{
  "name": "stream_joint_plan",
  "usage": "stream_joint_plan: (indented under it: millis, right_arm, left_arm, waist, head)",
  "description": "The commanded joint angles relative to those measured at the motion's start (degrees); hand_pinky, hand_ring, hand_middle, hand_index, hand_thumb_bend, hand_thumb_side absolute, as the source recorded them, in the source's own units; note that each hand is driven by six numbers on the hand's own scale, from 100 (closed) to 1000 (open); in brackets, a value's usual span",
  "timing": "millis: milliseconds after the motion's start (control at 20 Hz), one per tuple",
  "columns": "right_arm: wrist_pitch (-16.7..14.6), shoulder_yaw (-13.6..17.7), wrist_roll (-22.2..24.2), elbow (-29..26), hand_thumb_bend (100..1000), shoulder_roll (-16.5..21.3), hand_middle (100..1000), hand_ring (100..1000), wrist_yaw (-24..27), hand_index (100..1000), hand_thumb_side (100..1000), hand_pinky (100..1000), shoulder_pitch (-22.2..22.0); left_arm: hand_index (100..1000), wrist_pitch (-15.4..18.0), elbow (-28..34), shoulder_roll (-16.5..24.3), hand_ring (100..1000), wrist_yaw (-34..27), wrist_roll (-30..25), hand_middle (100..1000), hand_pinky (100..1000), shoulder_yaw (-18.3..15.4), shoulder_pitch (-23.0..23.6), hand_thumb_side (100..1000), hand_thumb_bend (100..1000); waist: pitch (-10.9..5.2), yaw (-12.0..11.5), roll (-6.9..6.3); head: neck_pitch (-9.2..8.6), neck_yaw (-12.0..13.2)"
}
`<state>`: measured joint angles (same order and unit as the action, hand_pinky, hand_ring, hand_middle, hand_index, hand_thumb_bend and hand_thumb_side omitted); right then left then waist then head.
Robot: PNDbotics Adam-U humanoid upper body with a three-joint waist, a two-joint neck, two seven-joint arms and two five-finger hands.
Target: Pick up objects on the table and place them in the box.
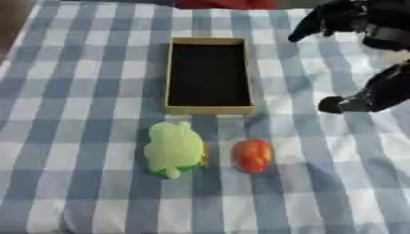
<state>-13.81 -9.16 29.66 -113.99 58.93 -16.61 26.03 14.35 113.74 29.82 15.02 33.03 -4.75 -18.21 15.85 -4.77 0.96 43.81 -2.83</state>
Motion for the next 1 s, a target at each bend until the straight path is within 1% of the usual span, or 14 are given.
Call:
stream_joint_plan:
  millis: [50, 250, 400, 700, 750, 800, 1000]
  right_arm:
    - [0.7, -0.4, 1.5, -0.6, 500, 0.0, 793, 803, -0.8, 881, 204, 689, 1.3]
    - [2.1, -1.9, 3.3, -0.2, 470, -2.1, 784, 798, -1.7, 876, 222, 680, 1.9]
    - [2.3, -2.8, 4.5, 0.3, 459, -3.6, 777, 795, -2.9, 875, 231, 678, 2.0]
    - [2.2, -4.3, 6.0, 2.3, 424, -6.1, 770, 792, -4.2, 869, 257, 667, 1.3]
    - [2.2, -4.5, 6.3, 2.6, 458, -6.3, 770, 792, -4.2, 869, 238, 668, 1.1]
    - [2.1, -4.7, 6.6, 2.9, 421, -6.6, 770, 793, -4.3, 868, 263, 668, 1.0]
    - [1.5, -5.5, 7.6, 3.9, 416, -7.4, 770, 795, -5.0, 864, 279, 672, 0.5]
  left_arm:
    - [835, 0.1, 0.9, 1.3, 813, -0.3, -0.2, 708, 835, 0.1, -0.8, 689, 144]
    - [835, 0.0, 0.9, 1.1, 813, -0.4, -0.3, 708, 835, 0.2, -1.0, 692, 140]
    - [835, 0.1, 0.9, 1.0, 813, -0.5, -0.4, 708, 835, 0.2, -1.2, 693, 139]
    - [835, 0.1, 0.9, 0.9, 814, -0.7, -0.5, 709, 835, 0.3, -1.2, 693, 137]
    - [835, 0.1, 0.9, 0.9, 814, -0.7, -0.5, 709, 835, 0.3, -1.2, 693, 137]
    - [835, 0.1, 0.9, 0.9, 814, -0.7, -0.5, 709, 835, 0.3, -1.2, 692, 137]
    - [835, 0.1, 0.9, 0.8, 814, -0.7, -0.5, 709, 835, 0.3, -1.3, 693, 136]
  waist:
    - [-0.48, -0.2, -0.20]
    - [0.20, -0.4, -0.39]
    - [0.43, -0.5, -0.52]
    - [0.55, -0.5, -0.70]
    - [0.55, -0.5, -0.70]
    - [0.56, -0.5, -0.71]
    - [0.55, -0.5, -0.65]
  head:
    - [0.31, -0.5]
    - [0.31, -0.7]
    - [0.31, -0.8]
    - [0.31, -0.9]
    - [0.31, -0.9]
    - [0.31, -0.9]
    - [0.31, -1.0]
